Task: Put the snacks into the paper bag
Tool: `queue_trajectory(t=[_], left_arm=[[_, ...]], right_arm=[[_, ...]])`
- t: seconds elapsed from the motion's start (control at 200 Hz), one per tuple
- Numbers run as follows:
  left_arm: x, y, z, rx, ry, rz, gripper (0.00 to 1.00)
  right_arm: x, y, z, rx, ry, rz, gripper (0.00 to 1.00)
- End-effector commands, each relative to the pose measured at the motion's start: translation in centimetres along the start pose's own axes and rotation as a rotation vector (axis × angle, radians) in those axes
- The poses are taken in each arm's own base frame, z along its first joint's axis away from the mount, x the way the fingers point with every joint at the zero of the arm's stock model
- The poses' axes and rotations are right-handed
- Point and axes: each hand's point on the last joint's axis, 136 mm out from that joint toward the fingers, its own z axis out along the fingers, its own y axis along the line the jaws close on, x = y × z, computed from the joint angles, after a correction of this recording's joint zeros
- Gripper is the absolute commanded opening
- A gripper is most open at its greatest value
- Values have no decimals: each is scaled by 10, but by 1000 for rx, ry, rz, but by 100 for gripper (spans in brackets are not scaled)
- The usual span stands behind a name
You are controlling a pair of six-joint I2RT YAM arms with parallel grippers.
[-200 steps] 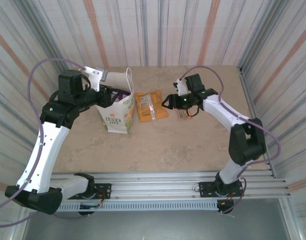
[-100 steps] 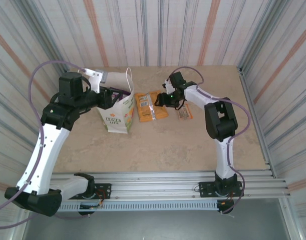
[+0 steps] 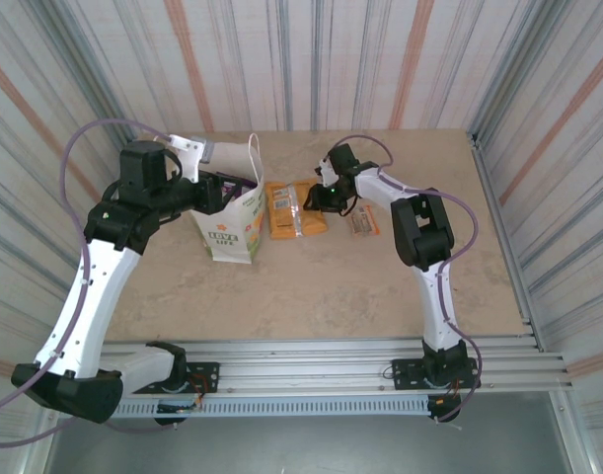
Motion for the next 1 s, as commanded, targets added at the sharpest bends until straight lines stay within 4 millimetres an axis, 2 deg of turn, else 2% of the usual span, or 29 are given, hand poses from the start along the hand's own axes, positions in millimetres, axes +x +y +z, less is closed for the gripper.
queue_trajectory(t=[0.0,0.195,0.356,0.451,0.726,0.997], left_arm=[[-9,-8,-3,30,-19,3,54],[-12,-9,-4,33,-25,6,53],[-14,-11,-8,33,-37,12,53],[-14,-12,-10,34,-40,12,53],[-13,-16,-7,60,-41,-9,53],[-6,-11,2,43,-31,-78,53]], right_arm=[[3,-1,7,-15,24,26,37],[0,5,-6,-19,-8,8,13],[-5,11,-26,-31,-67,2,3],[-7,16,-41,-52,-105,13,0],[-10,28,-92,-146,-233,69,0],[7,39,-135,-199,-301,81,0]])
